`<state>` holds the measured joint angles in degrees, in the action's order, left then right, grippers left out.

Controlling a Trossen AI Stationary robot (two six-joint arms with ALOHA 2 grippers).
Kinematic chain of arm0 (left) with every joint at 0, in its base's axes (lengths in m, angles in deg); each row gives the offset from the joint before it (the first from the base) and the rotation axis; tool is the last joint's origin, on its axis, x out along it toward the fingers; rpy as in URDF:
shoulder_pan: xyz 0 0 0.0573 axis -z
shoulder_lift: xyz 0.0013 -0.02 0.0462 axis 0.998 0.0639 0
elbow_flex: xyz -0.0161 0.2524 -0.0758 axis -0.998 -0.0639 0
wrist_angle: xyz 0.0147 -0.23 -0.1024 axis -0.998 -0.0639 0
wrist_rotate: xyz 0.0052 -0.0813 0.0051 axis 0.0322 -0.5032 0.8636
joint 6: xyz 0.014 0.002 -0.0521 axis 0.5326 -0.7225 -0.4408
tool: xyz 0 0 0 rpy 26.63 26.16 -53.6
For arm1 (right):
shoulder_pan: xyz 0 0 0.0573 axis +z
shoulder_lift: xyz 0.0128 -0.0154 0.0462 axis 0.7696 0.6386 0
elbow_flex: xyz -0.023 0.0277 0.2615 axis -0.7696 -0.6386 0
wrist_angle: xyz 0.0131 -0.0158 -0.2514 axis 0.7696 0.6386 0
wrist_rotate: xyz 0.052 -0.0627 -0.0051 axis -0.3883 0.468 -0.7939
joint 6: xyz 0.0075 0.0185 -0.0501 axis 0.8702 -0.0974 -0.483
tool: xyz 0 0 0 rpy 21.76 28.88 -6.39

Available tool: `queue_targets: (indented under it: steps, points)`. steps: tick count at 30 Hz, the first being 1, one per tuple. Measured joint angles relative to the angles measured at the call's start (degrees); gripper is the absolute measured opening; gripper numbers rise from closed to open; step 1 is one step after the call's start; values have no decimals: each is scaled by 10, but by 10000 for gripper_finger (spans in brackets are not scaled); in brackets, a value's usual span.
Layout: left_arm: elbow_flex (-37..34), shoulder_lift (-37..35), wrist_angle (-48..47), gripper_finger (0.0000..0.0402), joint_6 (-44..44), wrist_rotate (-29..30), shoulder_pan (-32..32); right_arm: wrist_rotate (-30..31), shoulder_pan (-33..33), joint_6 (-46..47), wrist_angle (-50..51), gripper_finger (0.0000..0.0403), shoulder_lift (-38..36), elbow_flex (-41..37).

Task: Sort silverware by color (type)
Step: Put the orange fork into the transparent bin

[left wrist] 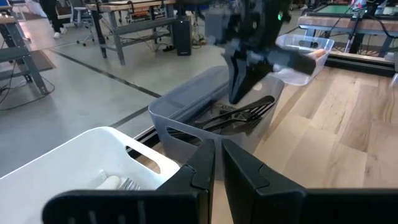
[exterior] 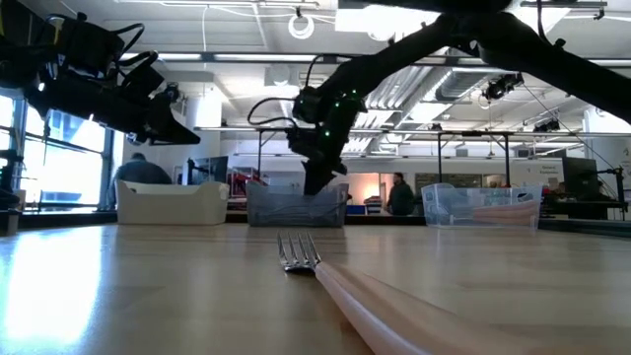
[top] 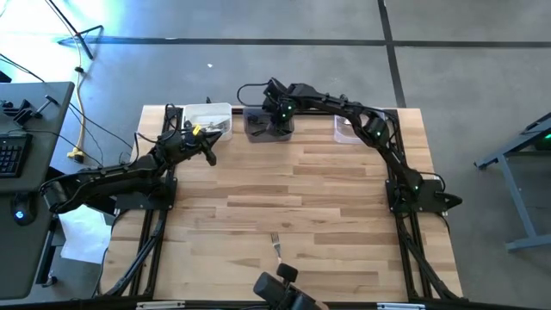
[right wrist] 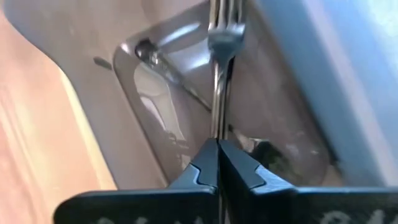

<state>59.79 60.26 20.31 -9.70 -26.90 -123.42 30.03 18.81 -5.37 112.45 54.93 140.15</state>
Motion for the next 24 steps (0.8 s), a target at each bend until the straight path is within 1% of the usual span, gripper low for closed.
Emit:
queue_targets:
  steps: [4,6,8,10,13,15,17,20,24]
  points:
    - [0,0,0,19,0,0,0,1,0,6,0,0,9,-5]
    - [0,0,0,19,0,0,0,5,1,6,12,0,5,5]
    - [0,0,0,19,0,0,0,15,4,6,39,0,-10,22]
    - [0,0,0,19,0,0,0,41,12,8,56,0,-36,40]
    - [0,0,1,19,-5,0,0,58,39,37,82,0,-72,40]
    - [0,0,0,19,-5,0,0,60,69,61,79,0,-86,13]
    - [0,0,0,19,-2,0,0,66,105,83,49,0,-94,-25]
    - [0,0,1,19,14,0,0,67,163,125,-43,0,-113,-99]
    - [0,0,9,19,14,-2,0,65,230,209,-157,0,-130,-202]
